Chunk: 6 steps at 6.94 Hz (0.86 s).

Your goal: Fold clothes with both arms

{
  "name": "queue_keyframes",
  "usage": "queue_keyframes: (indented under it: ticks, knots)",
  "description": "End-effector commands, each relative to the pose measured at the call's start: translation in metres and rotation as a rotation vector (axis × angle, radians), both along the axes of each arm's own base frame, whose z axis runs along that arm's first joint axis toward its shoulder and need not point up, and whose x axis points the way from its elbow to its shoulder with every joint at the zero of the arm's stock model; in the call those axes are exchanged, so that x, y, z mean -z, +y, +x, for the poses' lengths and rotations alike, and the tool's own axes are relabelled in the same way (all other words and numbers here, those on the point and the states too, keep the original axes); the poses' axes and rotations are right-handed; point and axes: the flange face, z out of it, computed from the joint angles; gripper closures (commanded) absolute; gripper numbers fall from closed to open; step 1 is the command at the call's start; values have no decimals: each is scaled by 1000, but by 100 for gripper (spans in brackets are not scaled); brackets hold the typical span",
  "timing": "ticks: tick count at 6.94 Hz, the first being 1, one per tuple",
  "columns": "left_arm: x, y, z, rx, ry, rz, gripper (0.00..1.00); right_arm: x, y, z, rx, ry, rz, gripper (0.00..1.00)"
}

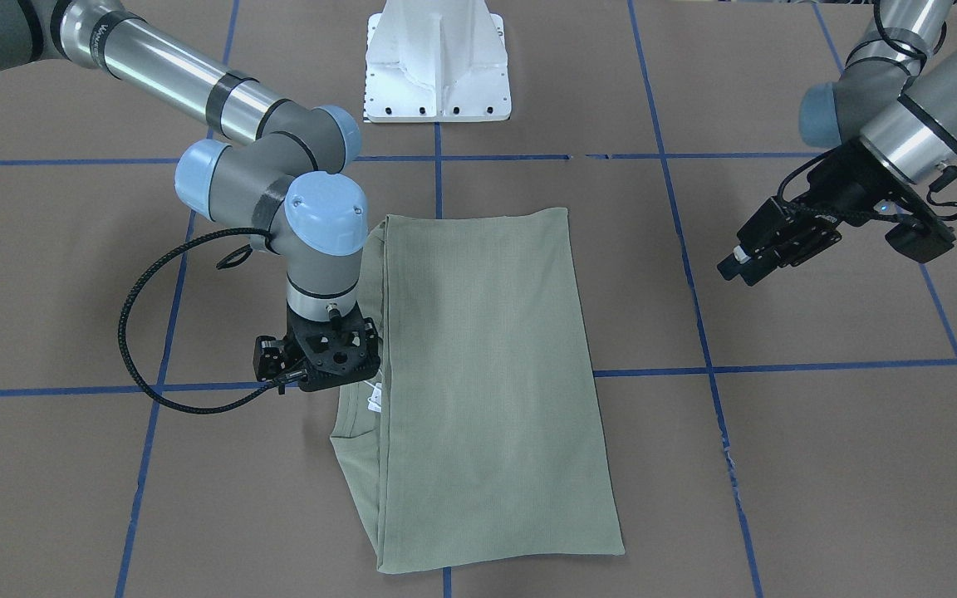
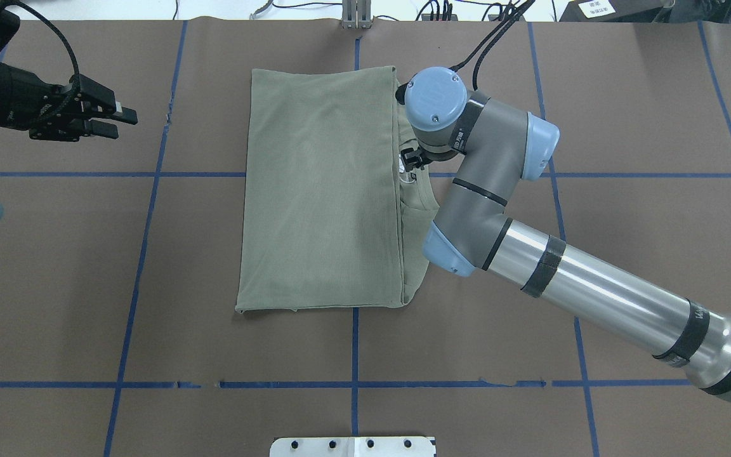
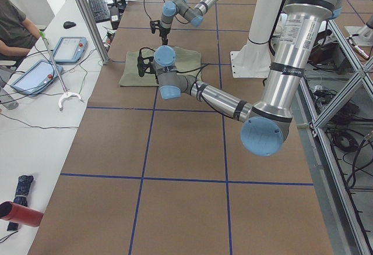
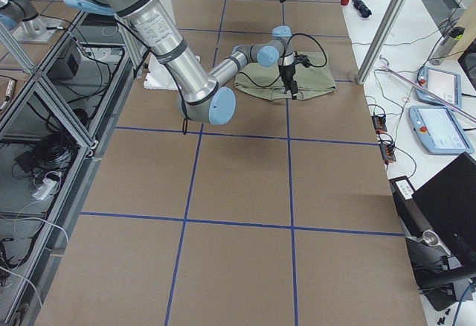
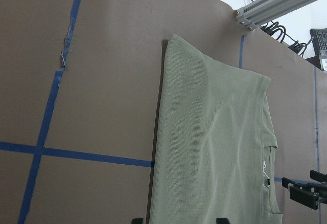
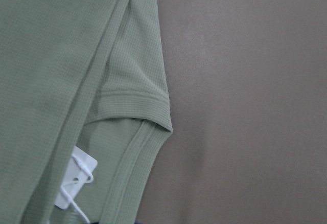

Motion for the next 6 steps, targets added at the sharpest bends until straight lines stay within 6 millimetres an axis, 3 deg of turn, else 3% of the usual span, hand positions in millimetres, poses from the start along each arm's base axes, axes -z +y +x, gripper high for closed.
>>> queue_keyframes:
  ticks: [1,2,3,4,5,6]
  knots:
    - [2,-1,1,0,2,1,43,21,66,-3,-206,-186,-147,0]
    - [2,-2,1,1,1,2,43,42,110,4,-295,-296,-224,0]
    - [3,-3,2,1,2,4,43,34,153,-10,-433,-347,-300,0]
    - [1,-4,2,3,-1,4,43,27,180,-16,-543,-382,-332,1]
    - [2,-4,3,3,-1,6,43,19,201,-13,-631,-423,-422,1]
    - [1,-4,3,5,-2,5,43,19,215,-23,-687,-442,-483,1]
